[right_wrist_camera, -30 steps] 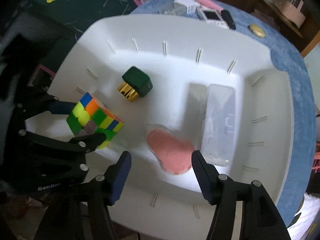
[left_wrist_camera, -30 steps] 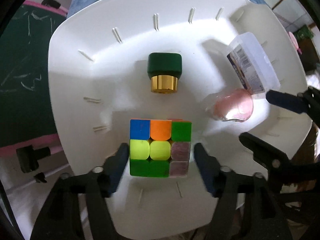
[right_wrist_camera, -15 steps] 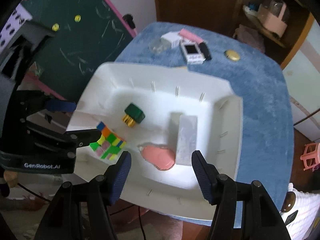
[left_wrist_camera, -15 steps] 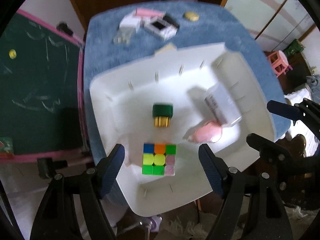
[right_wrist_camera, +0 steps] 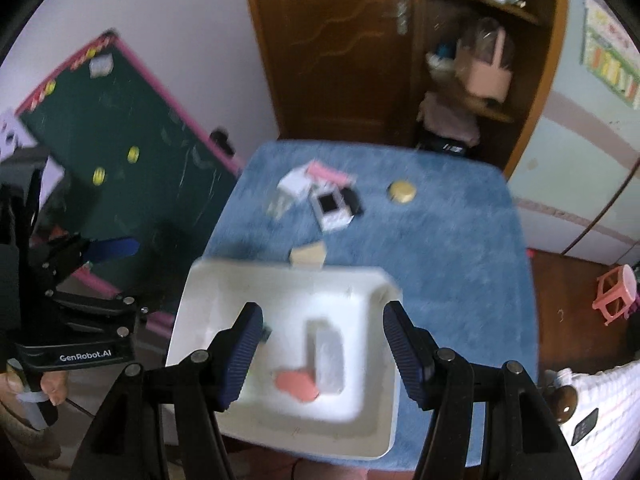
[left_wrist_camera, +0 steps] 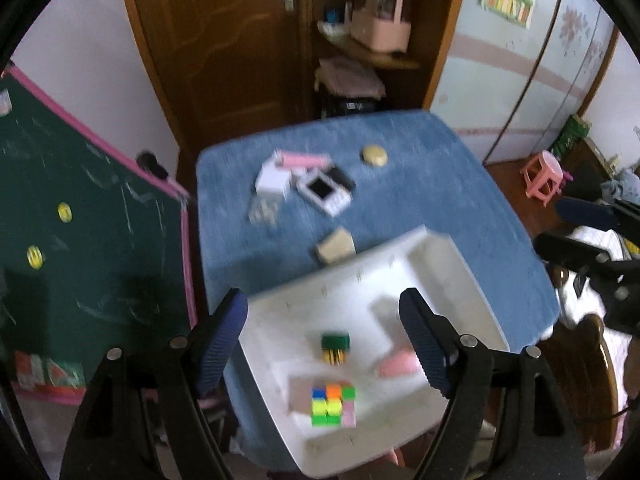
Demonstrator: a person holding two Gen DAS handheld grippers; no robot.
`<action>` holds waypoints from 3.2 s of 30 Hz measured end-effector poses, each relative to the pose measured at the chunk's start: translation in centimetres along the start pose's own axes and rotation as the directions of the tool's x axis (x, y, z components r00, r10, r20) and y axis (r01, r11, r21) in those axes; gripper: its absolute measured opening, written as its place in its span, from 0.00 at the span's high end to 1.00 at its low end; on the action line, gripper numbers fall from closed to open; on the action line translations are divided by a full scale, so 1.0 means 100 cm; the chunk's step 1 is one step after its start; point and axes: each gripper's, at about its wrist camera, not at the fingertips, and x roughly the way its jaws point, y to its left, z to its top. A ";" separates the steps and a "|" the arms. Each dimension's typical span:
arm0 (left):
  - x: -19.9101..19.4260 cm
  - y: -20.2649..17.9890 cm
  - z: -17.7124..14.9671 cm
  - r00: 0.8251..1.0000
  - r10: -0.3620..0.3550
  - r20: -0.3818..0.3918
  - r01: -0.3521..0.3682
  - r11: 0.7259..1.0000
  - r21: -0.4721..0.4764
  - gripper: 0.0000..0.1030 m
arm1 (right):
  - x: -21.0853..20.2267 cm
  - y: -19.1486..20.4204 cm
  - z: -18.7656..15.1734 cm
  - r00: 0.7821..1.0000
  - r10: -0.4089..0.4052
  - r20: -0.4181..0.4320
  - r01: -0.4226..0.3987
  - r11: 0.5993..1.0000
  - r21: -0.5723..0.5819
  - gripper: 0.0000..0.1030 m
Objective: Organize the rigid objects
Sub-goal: 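Grasp the clear cup with the left gripper while the right grasps the gold tin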
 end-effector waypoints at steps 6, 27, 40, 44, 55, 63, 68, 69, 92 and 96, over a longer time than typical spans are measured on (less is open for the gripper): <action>0.001 0.020 0.060 0.997 0.043 0.067 -0.041 0.998 -0.039 0.21 | -0.028 -0.034 0.063 0.994 -0.072 0.078 0.068 0.996 0.050 0.31; 0.189 0.088 0.141 0.975 0.153 -0.161 -0.170 0.980 -0.100 0.21 | 0.169 -0.134 0.231 0.992 -0.118 -0.046 0.124 0.981 0.150 0.31; 0.304 0.100 0.099 0.925 0.080 -0.371 -0.113 0.991 -0.068 0.21 | 0.343 -0.165 0.182 0.946 -0.063 -0.319 0.146 0.958 0.245 0.31; 0.317 0.099 0.092 0.916 0.069 -0.395 -0.104 0.992 -0.067 0.21 | 0.371 -0.166 0.174 0.934 -0.042 -0.355 0.147 0.951 0.273 0.31; 0.338 0.097 0.089 0.905 0.043 -0.424 -0.084 0.993 -0.079 0.21 | 0.413 -0.153 0.160 0.915 -0.041 -0.401 0.162 0.948 0.274 0.31; 0.348 0.093 0.086 0.901 0.067 -0.429 -0.100 0.993 -0.055 0.22 | 0.425 -0.132 0.157 0.899 -0.129 -0.418 0.224 0.956 0.187 0.38; 0.351 0.083 0.088 0.901 0.060 -0.429 -0.092 0.994 -0.053 0.36 | 0.420 -0.130 0.155 0.897 -0.144 -0.418 0.232 0.958 0.168 0.46; 0.351 0.083 0.091 0.902 0.061 -0.428 -0.092 0.994 -0.052 0.40 | 0.420 -0.130 0.155 0.897 -0.144 -0.418 0.232 0.958 0.168 0.46; 0.199 0.053 0.112 0.969 0.134 -0.208 -0.143 0.989 -0.030 0.44 | 0.290 -0.133 0.172 0.962 -0.068 -0.266 0.129 0.967 0.219 0.46; 0.156 0.044 0.112 0.984 0.117 -0.131 -0.122 0.992 -0.031 0.44 | 0.235 -0.120 0.172 0.981 -0.044 -0.188 0.083 0.975 0.208 0.46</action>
